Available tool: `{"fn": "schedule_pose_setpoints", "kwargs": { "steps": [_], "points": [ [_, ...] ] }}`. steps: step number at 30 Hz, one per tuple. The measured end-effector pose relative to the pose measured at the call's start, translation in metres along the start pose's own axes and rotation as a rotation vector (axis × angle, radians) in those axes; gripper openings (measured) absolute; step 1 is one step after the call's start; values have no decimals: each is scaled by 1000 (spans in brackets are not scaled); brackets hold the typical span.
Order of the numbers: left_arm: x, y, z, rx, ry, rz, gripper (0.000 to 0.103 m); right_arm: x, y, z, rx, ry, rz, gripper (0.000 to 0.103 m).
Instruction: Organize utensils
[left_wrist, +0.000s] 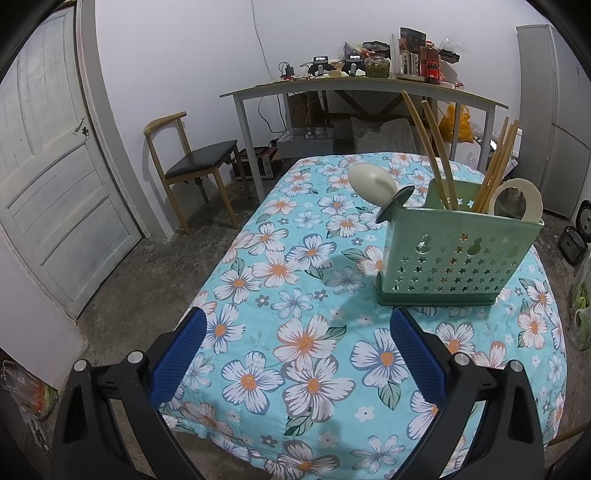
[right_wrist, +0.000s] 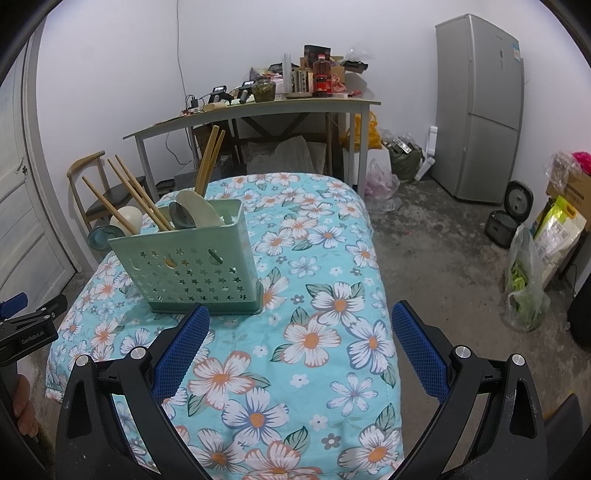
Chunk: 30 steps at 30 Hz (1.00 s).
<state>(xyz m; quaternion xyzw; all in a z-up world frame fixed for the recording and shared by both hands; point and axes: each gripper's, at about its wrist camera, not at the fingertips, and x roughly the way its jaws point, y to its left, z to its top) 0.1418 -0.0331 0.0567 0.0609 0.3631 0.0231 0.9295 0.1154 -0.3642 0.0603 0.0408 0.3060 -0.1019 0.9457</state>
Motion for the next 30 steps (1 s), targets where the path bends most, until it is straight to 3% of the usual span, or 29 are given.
{"fn": "schedule_pose_setpoints", "kwargs": {
  "steps": [30],
  "points": [
    [3,-1,0,4,3,-1,97,-1,4,2,-3,3,2,95]
  ]
}}
